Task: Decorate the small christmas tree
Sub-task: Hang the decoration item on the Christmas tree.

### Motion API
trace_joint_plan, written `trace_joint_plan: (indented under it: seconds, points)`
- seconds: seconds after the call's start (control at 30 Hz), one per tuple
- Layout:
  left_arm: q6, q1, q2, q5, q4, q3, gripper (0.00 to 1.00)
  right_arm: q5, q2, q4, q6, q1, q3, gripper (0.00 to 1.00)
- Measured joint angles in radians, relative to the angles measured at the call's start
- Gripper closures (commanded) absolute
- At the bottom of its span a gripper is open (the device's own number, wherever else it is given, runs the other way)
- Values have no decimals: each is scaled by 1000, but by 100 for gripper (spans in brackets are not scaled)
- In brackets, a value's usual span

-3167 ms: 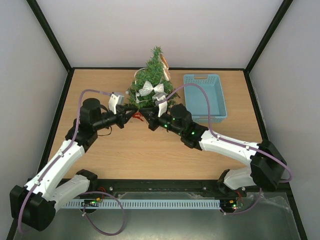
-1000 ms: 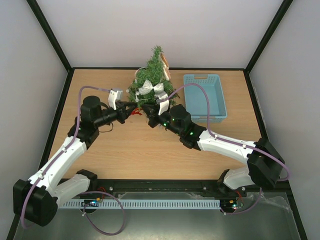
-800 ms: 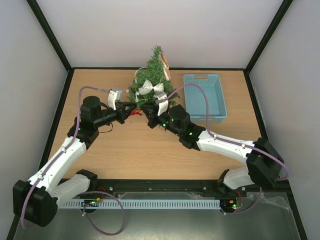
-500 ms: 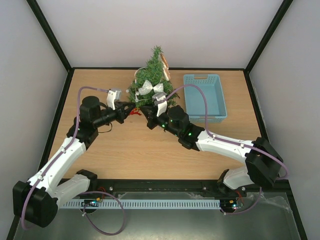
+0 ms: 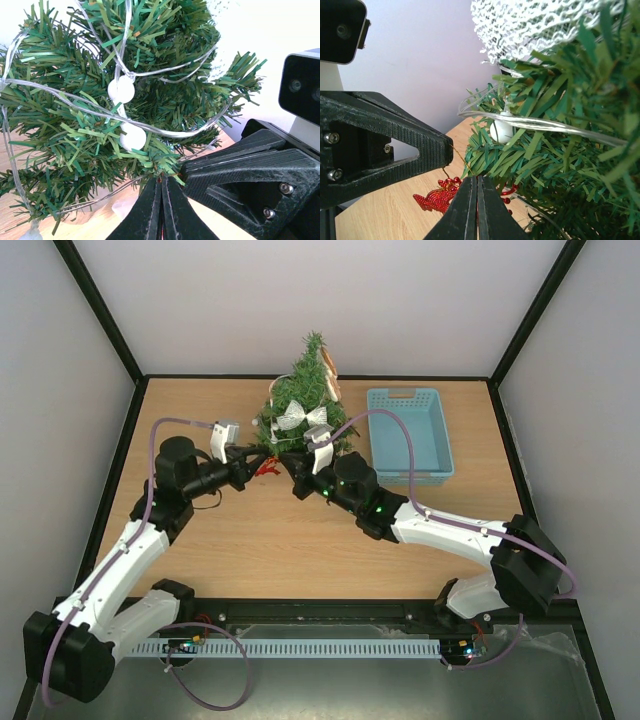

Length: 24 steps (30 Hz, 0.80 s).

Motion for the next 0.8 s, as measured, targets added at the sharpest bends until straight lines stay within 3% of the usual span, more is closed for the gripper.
trace_joint_plan:
  seconds: [0.8]
  points:
    - [-42,28,53,20,81,-6,98,40,-4,42,-16,6,0,98]
